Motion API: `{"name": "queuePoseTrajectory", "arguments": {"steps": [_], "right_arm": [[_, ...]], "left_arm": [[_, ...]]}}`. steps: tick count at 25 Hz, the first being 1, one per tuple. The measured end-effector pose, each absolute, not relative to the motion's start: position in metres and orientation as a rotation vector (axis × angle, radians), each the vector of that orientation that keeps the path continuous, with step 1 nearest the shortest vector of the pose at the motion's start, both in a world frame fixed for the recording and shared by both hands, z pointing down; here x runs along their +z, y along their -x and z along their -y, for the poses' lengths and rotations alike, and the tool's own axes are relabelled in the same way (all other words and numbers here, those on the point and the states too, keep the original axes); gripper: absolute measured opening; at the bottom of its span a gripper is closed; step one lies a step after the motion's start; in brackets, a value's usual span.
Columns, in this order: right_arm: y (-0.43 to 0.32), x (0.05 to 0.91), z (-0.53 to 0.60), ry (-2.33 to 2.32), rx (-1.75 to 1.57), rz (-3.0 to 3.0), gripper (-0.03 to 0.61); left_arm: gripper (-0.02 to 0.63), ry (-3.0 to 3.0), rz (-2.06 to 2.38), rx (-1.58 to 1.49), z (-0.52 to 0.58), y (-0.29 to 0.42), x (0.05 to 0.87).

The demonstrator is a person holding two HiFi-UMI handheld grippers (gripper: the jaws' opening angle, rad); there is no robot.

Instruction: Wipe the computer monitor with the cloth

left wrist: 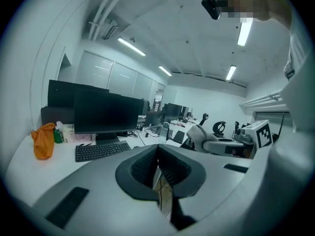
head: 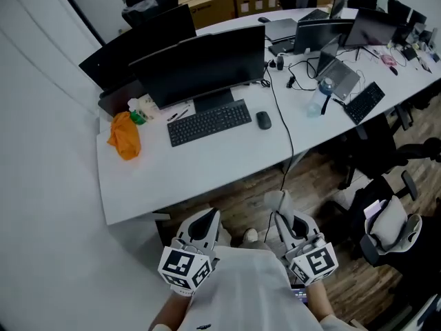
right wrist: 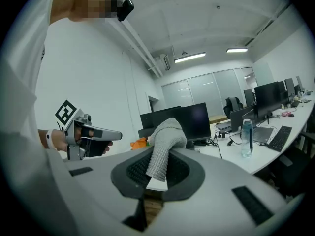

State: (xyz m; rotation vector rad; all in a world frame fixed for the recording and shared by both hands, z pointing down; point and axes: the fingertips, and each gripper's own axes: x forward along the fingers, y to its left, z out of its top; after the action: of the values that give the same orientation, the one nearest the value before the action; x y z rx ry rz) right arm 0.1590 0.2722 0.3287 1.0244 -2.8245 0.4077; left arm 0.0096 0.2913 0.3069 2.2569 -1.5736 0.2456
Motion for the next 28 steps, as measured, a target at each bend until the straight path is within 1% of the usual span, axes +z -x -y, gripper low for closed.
{"name": "queuePoseTrajectory", "arguments": {"steps": [4,17,28], "right_arm": [[-0.174,0.338,-0.251,-1.07,0.552,2.822,0.031],[-0.191,0.334,-0.188,-1.168,0.599,2.767,0.031],[-0.165,0.315,-0.117,-1.279,0.548,2.705,0.031]], "left_arm": [[0.02,-2.261,1.553,0.248,-0.271,-0.02,0.308],[0.018,-2.346,1.387,0.232,-0.183,-0.048,0.307],[0.02,-2.392,1.281,0.162,-0.097,-0.019,0.297]]}}
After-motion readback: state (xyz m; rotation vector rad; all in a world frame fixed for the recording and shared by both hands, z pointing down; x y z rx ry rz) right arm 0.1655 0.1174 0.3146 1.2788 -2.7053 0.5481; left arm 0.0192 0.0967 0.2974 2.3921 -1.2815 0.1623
